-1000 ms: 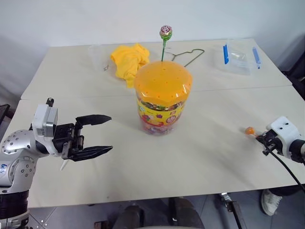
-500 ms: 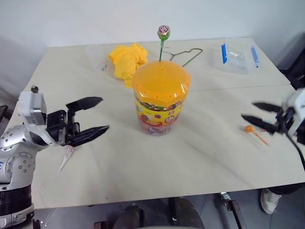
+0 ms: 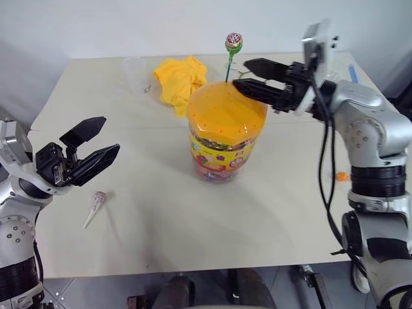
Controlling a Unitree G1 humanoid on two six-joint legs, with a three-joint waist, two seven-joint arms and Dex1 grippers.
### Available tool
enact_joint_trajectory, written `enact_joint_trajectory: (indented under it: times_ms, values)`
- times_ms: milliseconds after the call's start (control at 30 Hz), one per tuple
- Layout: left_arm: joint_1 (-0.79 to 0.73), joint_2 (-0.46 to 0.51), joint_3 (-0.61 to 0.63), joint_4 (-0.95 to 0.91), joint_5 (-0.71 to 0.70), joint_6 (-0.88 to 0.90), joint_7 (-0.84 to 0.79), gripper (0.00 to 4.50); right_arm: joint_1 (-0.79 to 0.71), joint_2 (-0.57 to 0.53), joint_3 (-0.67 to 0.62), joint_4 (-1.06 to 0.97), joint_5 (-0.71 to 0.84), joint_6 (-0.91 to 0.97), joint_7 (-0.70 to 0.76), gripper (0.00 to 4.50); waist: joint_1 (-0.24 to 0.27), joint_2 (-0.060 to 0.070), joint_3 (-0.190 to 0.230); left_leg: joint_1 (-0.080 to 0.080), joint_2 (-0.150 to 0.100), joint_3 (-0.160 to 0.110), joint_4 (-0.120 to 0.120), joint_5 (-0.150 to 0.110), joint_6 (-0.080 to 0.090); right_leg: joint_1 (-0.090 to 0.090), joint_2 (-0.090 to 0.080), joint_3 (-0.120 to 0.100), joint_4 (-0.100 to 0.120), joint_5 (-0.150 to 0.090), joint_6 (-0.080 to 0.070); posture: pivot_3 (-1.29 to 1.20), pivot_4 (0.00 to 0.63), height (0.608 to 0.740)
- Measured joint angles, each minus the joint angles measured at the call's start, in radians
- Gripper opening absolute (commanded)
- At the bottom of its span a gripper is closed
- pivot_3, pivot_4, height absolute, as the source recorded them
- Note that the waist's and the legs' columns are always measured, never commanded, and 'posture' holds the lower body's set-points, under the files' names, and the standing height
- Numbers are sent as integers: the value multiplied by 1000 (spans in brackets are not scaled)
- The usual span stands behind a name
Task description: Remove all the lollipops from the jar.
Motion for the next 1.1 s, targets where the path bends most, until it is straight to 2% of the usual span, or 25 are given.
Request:
enact_joint_trajectory:
  times_ms: [100, 300, 333, 567, 700, 800, 900, 933, 1000, 1100]
  values:
    - [5, 0, 0, -7, 0, -1, -1, 4500, -28, 32, 9, 38, -22, 3, -16, 2371, -2, 0, 0, 0, 0, 0, 0, 0, 0, 0, 0, 0, 1, 0, 0, 0, 150, 740]
    - [26, -2, 1, -18, 0, -5, -1, 4500, -48, 62, 3, 65, -29, 7, -18, 275, -7, 0, 0, 1, 1, 1, 0, 0, 0, 0, 1, 1, 2, 0, 0, 0, 150, 740]
    - [27, -2, 1, -19, -1, -5, -1, 4500, -48, 64, 3, 66, -29, 6, -17, 35, -8, 0, 0, 1, 1, 1, 0, 0, 0, 0, 1, 1, 3, 0, 0, 0, 150, 740]
    - [26, -2, -1, -21, -1, -13, -11, 4500, -50, 142, -91, 93, 23, -55, -11, 35, -24, 0, 0, 1, 0, 1, 0, 0, 0, -1, 0, 0, 3, 0, 0, 0, 150, 740]
    - [12, 9, -37, -23, 23, -26, -57, 4500, -50, 103, -172, 100, 59, -96, 6, 35, -24, 0, 0, 1, -1, 0, 0, 0, 0, -1, 0, 0, 3, 0, 0, 0, 150, 740]
    - [8, 45, -114, -23, 89, -50, -130, 4500, -49, -50, -190, 145, 5, -118, 19, 35, -20, 0, 0, 0, -3, 0, 0, 1, 2, -1, -1, 0, 3, 0, 0, 0, 150, 740]
    - [5, 65, -156, -26, 119, -62, -187, 4500, -6, -257, -176, 189, -100, -111, 31, 35, -17, 0, 0, 0, -3, 1, -1, 0, 3, -1, -3, 1, 1, 0, 0, 0, 150, 740]
    - [3, 68, -165, -40, 118, -58, -197, 4500, 37, -354, -142, 194, -152, -103, 45, 35, -15, 0, 0, 0, -3, 1, -2, 0, 3, -1, -3, 1, 0, 0, 0, 0, 150, 740]
    - [4, 82, -173, -63, 116, -49, -218, 4500, 127, -473, -110, 211, -236, -78, 54, 35, -13, 0, 0, 0, -2, 3, -3, 0, 3, -1, -3, 2, -1, 0, 0, 0, 150, 740]
    - [5, 109, -181, -56, 123, -48, -258, 4500, 313, -586, -81, 213, -336, -97, 64, 35, -12, 1, 1, 0, 0, 7, -3, 0, 3, -2, -2, 4, 0, 0, 0, 0, 150, 740]
